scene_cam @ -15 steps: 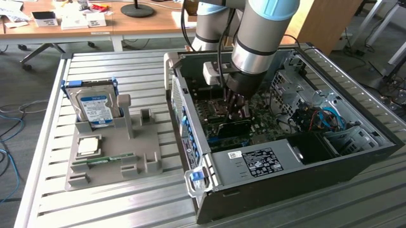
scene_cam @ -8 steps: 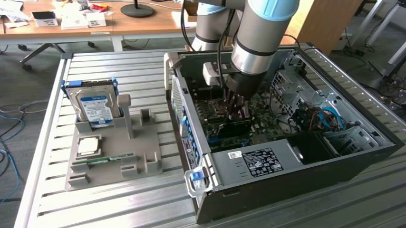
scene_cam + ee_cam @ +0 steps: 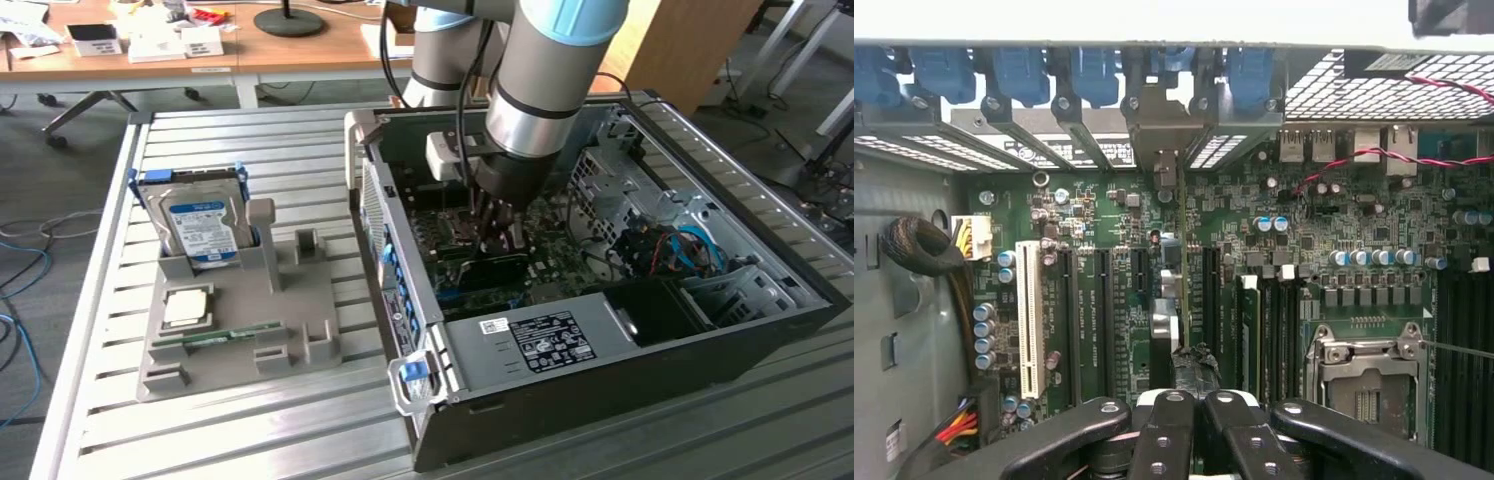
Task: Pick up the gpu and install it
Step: 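Press down on the gpu until it lock into place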
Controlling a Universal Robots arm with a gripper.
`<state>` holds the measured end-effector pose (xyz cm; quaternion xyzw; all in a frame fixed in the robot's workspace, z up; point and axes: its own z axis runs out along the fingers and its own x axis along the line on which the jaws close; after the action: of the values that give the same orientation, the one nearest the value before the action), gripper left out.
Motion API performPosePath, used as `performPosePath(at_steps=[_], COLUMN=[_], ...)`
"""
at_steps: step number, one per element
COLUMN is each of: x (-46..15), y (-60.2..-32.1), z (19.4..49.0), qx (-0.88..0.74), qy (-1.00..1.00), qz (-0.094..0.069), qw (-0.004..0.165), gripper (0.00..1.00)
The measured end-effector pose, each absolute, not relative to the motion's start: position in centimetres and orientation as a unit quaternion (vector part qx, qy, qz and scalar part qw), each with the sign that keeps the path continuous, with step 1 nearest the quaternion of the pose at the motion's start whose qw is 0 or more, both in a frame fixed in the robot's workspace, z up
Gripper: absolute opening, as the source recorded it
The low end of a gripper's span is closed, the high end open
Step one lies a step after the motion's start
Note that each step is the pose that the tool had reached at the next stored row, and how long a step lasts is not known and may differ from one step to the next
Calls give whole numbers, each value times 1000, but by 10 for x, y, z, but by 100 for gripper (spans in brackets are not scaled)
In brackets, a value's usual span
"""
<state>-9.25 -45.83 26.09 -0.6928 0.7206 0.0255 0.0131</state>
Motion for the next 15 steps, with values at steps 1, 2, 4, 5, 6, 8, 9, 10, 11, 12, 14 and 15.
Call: performPosePath(at_steps=[1,2,4,5,6,8,9,10,11,12,14,15], x=[-93,-93,-93,-93,-93,-93,-93,-93,-93,-93,-93,-93], y=[-458,-458,-458,-458,-458,-458,-458,-458,-458,-458,-458,-458], z=[261,261,260,260,260,260,260,260,260,260,260,260], qx=[-693,-693,-693,-693,-693,-693,-693,-693,-693,-693,-693,-693], qy=[721,721,721,721,721,721,721,721,721,721,721,721], qz=[26,26,25,25,25,26,26,26,26,26,26,26], qw=[13,13,13,13,13,13,13,13,13,13,13,13], gripper=[11,11,11,11,11,11,11,11,11,11,11,11])
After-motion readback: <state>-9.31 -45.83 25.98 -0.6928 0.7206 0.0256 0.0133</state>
